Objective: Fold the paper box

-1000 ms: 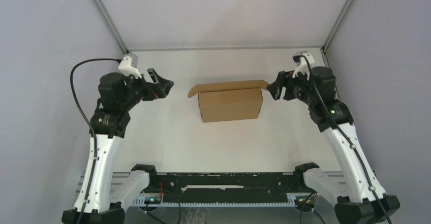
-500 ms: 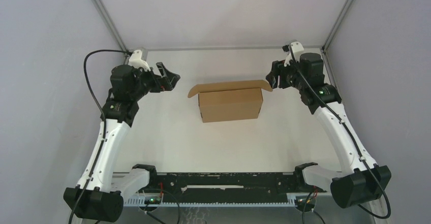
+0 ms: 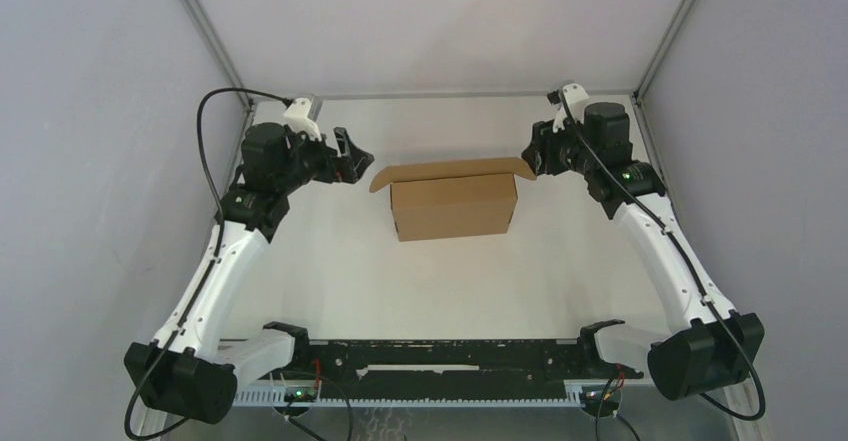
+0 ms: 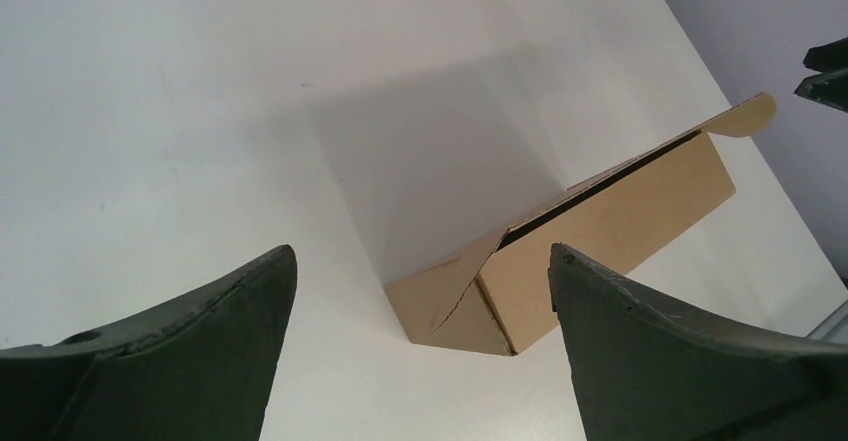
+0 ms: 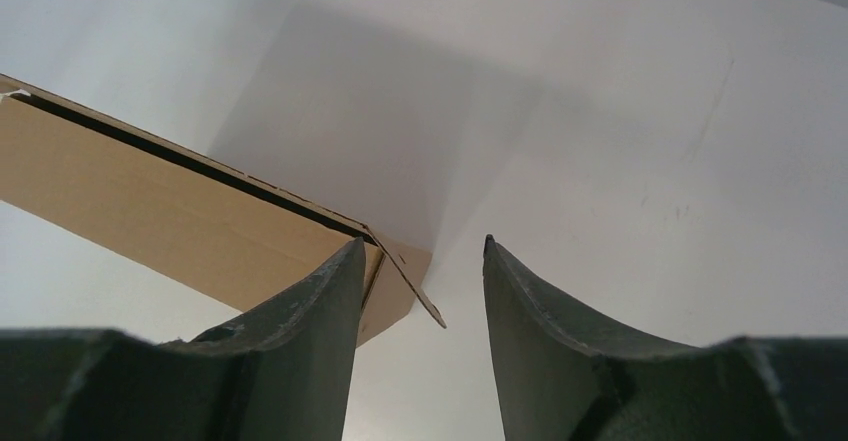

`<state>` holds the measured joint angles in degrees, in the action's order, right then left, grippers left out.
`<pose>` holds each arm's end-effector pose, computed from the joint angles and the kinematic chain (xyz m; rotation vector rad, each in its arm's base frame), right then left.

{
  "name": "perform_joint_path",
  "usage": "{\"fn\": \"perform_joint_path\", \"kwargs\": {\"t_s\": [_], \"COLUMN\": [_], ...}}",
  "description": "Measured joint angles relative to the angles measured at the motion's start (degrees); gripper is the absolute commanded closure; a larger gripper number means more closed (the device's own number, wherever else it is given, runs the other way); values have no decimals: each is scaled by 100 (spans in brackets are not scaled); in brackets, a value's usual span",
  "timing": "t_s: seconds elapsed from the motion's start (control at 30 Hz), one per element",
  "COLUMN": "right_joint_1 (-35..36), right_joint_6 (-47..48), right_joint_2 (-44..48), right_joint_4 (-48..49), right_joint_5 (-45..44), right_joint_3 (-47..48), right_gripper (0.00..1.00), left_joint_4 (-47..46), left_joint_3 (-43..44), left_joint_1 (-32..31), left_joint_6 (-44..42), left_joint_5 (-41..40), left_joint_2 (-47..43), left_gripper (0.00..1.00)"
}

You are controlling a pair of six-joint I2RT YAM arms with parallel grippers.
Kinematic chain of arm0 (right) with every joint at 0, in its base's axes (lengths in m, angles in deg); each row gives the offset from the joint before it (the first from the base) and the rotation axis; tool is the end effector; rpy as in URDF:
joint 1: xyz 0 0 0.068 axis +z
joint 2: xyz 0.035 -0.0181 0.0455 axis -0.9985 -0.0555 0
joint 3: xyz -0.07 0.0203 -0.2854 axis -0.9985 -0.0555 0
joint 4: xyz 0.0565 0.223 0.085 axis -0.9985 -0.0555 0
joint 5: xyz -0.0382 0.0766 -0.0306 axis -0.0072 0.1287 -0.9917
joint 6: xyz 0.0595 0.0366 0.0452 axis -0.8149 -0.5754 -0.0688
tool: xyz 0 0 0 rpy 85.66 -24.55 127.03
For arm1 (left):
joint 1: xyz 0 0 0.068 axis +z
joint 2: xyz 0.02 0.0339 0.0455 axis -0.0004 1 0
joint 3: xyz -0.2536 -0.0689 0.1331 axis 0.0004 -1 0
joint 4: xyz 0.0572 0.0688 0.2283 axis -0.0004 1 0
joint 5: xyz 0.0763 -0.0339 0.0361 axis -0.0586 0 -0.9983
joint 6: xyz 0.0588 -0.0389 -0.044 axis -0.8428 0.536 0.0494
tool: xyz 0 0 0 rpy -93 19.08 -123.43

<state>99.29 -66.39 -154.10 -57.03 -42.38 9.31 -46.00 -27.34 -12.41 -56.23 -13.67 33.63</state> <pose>0.2606 0.0774 0.3675 -0.4818 2.0237 0.3555 0.2347 -0.0755 0.3807 0.2194 1.9064 -0.6079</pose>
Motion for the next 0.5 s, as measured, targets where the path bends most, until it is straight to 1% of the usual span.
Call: {"fn": "perform_joint_path", "kwargs": {"t_s": [0.17,0.2,0.23,0.3,0.33,0.5], "right_joint_1": [-2,-9,-15,-42,-52,-144], "right_joint_6": [-2,-4,-13,-48,-72,-225], "right_joint_2": [129,155,190,254,273,328], "right_joint_4": [2,2,9,39,50,107], "right_joint_5": [26,26,26,26,24,20], "right_joint_3": [-2,-4,-4,-7,-7,-57], "right_gripper": [42,40,36,3,1,1], "left_joint_4": [7,-2,-2,2,13,-17], "left_joint_3": [0,0,0,2,9,9], "left_joint_1": [-15,-15,-15,-15,-20,-48], "left_joint_6": [57,81,122,214,238,382], "left_joint_5": [127,142,146,144,133,-70], "left_joint_2": [70,66,63,63,63,-70], "left_gripper": [0,0,0,0,0,0]}}
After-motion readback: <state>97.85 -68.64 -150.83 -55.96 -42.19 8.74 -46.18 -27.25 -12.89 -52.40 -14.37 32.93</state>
